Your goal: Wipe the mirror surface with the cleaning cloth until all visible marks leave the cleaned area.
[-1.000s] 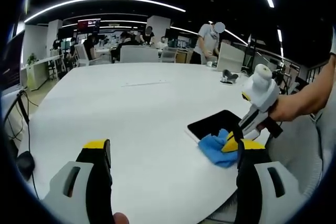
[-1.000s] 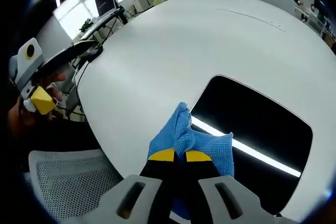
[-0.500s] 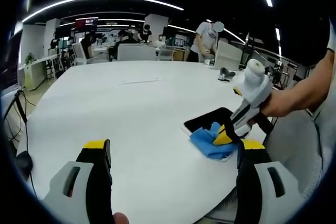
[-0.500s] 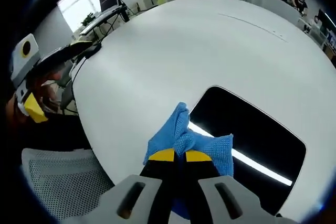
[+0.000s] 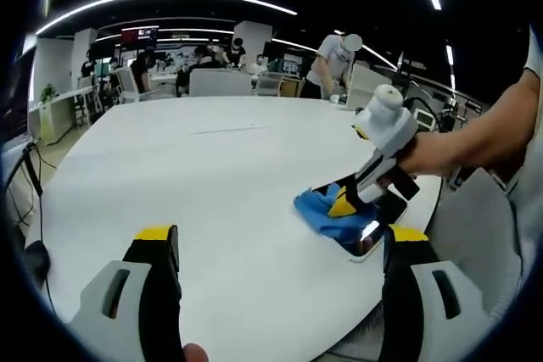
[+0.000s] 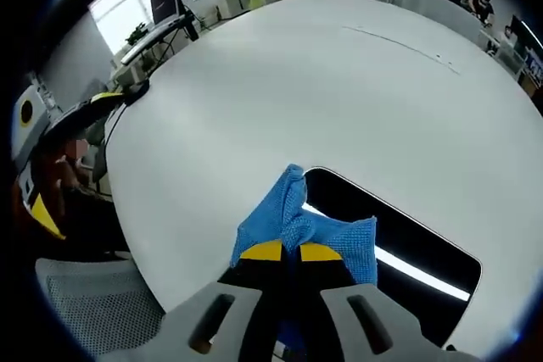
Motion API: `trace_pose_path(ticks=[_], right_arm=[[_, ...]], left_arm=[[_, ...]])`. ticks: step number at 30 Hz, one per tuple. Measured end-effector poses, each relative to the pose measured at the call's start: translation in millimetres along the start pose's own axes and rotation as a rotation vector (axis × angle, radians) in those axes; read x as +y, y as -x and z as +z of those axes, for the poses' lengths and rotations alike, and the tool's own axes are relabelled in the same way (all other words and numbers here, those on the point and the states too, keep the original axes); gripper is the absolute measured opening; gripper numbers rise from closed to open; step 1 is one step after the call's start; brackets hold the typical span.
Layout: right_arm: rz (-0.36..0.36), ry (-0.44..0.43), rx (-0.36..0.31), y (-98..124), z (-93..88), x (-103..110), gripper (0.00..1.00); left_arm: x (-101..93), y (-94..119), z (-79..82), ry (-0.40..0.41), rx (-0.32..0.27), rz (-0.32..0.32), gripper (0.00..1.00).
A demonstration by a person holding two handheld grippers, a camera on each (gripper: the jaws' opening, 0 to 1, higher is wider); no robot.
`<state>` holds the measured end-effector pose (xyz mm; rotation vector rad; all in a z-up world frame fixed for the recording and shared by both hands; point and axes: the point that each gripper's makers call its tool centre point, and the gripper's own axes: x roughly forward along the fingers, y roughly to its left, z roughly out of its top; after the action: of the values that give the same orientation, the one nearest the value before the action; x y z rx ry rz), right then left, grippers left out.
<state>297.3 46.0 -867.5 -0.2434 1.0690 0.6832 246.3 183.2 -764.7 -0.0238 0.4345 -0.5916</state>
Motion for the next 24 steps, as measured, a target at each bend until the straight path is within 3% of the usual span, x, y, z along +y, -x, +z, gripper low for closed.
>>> trace_pose_path(ticks=[9, 19, 22, 24], right_arm=[[-0.011, 0.032, -0.001, -8, 18.2, -12, 0.0], [-0.012, 0.049, -0.016, -14, 33.3, -24, 0.0], [-0.003, 0.019, -0.025, -15, 35.2, -28, 0.0], [-0.01, 0.018, -0.028, -14, 36.1, -28, 0.0]], left_arm=[[3.0, 2, 8.1, -0.015, -0.024, 0.033, 0.99], [7.6, 6, 6.8, 0.025, -0.037, 0.059, 0.99], [11.5, 6, 6.6, 0.032, -0.031, 0.077, 0.99], [8.9, 6, 12.8, 0.054, -0.052, 0.06, 0.99]])
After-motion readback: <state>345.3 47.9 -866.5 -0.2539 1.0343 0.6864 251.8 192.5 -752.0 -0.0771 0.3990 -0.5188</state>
